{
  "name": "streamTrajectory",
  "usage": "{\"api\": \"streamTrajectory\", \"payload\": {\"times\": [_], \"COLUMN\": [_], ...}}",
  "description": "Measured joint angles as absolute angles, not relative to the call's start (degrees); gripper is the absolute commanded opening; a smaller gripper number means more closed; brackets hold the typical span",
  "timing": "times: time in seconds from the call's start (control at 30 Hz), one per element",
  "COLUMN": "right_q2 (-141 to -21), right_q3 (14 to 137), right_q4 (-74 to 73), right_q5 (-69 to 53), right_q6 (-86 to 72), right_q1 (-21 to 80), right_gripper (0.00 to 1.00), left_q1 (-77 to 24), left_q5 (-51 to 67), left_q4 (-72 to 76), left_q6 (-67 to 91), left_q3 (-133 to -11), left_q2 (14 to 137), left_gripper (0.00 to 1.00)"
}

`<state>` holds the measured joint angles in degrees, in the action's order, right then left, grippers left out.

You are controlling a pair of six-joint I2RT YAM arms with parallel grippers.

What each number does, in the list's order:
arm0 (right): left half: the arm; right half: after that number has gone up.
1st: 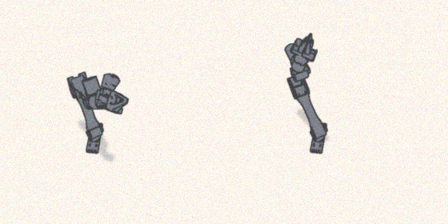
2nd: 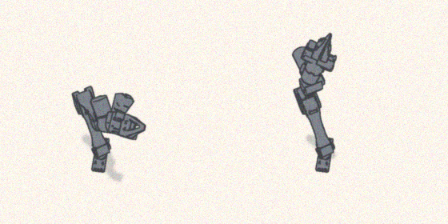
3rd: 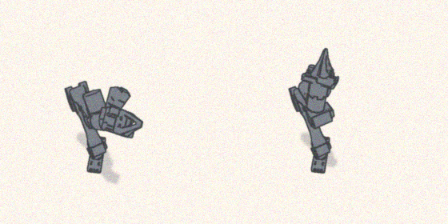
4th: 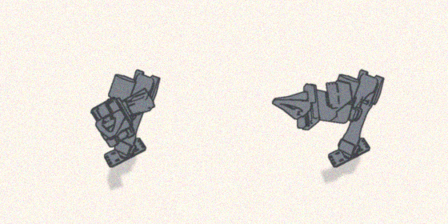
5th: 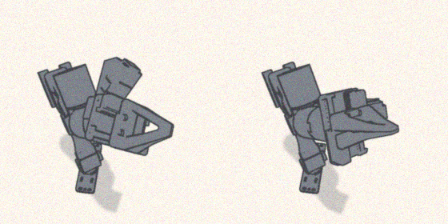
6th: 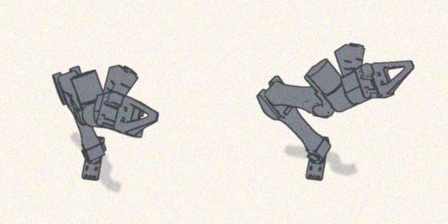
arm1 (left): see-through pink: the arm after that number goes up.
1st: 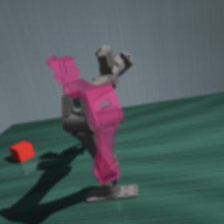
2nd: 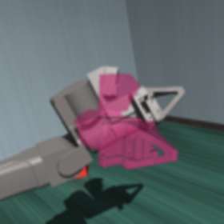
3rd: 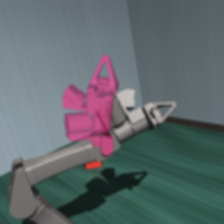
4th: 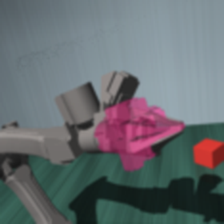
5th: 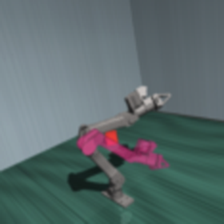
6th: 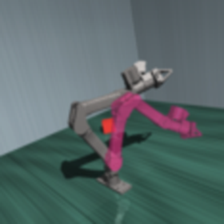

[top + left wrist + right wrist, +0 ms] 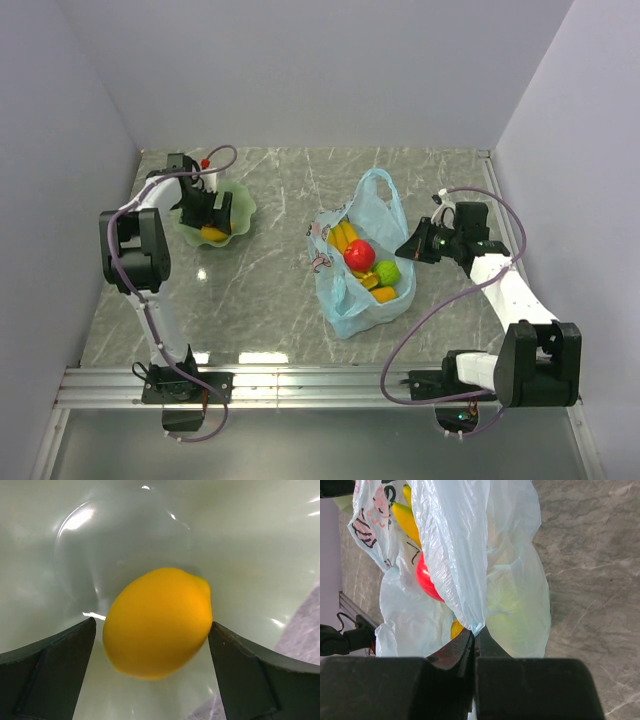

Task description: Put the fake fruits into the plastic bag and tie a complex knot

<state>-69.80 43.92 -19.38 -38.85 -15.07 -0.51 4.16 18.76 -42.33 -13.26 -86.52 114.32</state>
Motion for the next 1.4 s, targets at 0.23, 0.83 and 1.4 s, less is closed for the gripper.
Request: {"api": "streamTrajectory", "payload": {"times": [0.23, 0.83, 1.4], "right_q2": [-70.65, -69.95, -64.90], "right_q3": [43.92, 42.39, 42.39], "right_q4": [-19.35, -18.24, -15.64], "right_q5": [-39.11, -43.64, -37.34], "right_q6": [-15.07, -18.04, -27.53], "right_q1": [-0.51, -0.51, -1.76], "right_gripper": [0.00, 0.00, 0.00], "left_q1": [4.16, -22.39, -45.58], "left_q5": [18.85, 39.86, 43.05], "left_q4": [-41.17, -25.52, -6.46], "left_q6": [-14.20, -2.22, 10.22], "left_q3": [-86.74, -94.63, -90.35], "left_q2": [116.16, 96.49, 109.67], "left_gripper": [0.56, 0.31, 0.57]}}
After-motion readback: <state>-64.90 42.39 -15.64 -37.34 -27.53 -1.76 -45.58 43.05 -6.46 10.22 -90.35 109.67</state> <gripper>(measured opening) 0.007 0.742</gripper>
